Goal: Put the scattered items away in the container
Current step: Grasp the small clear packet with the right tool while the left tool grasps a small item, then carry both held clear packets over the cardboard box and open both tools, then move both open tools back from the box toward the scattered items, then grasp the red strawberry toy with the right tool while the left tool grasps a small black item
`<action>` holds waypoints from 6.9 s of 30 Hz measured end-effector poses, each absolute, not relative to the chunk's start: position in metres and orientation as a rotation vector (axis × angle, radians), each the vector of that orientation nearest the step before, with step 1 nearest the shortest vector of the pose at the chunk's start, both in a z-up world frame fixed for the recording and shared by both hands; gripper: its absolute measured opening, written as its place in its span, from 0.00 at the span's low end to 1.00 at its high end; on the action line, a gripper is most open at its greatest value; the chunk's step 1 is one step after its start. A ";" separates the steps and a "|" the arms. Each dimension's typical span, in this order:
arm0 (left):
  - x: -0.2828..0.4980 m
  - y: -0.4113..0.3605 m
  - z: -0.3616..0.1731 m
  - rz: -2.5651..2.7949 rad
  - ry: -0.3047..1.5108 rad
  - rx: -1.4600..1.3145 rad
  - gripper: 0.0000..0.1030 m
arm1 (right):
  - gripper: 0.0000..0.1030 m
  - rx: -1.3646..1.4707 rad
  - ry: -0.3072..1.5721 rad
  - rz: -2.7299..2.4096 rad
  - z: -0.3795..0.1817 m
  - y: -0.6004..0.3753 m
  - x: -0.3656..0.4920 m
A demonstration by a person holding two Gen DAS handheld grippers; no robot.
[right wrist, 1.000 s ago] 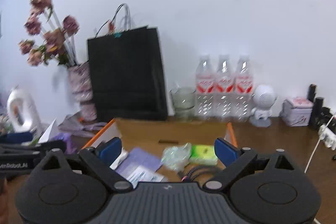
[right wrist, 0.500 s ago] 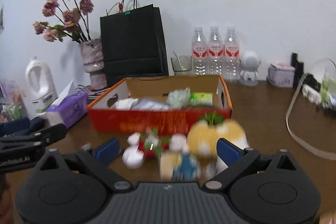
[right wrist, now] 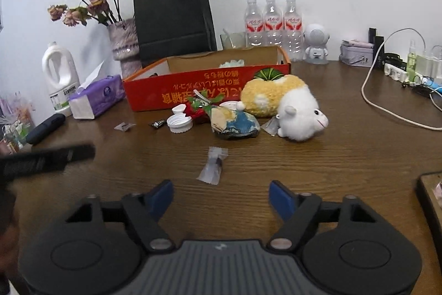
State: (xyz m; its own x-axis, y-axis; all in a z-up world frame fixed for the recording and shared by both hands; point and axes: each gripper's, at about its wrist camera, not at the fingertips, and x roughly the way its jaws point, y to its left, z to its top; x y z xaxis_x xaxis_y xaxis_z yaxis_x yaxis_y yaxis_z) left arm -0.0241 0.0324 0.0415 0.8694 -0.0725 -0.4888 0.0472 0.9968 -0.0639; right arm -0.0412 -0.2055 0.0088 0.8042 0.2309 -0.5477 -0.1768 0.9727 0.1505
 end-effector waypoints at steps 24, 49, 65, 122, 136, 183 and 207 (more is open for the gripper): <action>0.119 0.067 0.016 -0.194 0.701 0.000 0.62 | 0.15 -0.043 0.648 0.216 -0.002 -0.166 0.025; -0.022 0.021 0.046 -0.088 0.479 -0.046 0.05 | 0.13 -0.012 0.467 0.231 0.028 -0.169 -0.019; -0.118 -0.014 0.065 -0.062 0.355 -0.030 0.05 | 0.13 0.006 0.330 0.242 0.048 -0.190 -0.109; 0.377 0.038 0.098 -0.173 1.095 -0.076 0.59 | 0.59 0.036 1.045 0.130 0.092 -0.216 0.410; 0.245 0.033 0.162 -0.048 0.894 0.009 0.96 | 0.84 0.031 1.017 0.210 0.155 -0.208 0.288; 0.033 0.010 0.034 -0.191 0.526 0.070 0.63 | 0.95 -0.050 0.605 0.213 0.011 -0.205 -0.051; 0.021 0.033 0.029 -0.169 0.555 -0.018 0.15 | 0.71 -0.105 0.590 0.324 0.023 -0.147 0.118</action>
